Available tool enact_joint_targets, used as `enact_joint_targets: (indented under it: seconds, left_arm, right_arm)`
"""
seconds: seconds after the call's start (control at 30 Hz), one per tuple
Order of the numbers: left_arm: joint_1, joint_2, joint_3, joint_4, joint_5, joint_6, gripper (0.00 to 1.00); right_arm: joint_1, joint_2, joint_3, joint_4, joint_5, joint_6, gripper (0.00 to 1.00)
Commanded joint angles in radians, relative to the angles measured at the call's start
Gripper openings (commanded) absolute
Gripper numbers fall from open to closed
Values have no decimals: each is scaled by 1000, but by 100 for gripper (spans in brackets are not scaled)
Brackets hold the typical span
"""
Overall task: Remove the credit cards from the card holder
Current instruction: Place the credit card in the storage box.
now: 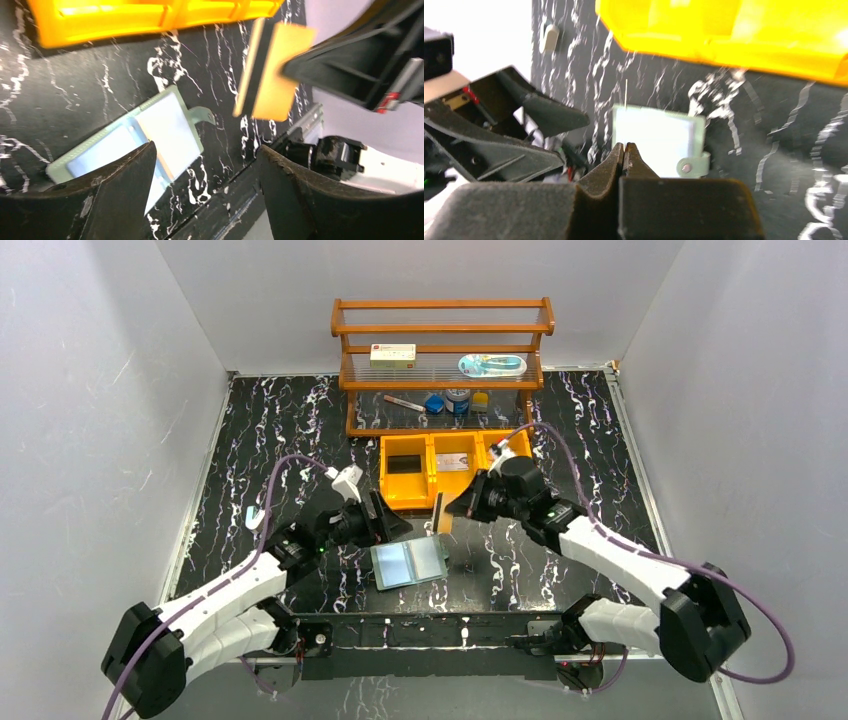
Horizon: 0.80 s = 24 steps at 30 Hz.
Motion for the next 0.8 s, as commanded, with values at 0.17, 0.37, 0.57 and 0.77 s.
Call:
enact_joint_targets:
  seconds: [0.17, 0.37, 0.57, 0.77]
  left_arm:
    - [7, -33, 140, -279, -243, 109, 86]
    - [7, -13, 189, -313, -311, 141, 98]
    - [7, -1, 219, -346, -339, 192, 98]
    - [7, 15, 234, -355, -331, 218, 98]
  right_arm:
    - [-37, -170, 208, -289, 642, -331, 0]
    - [-84, -63, 303, -328, 746, -550, 0]
    - [-169, 42, 369, -328, 643, -838, 0]
    - [-196, 116, 357, -246, 531, -1143, 0]
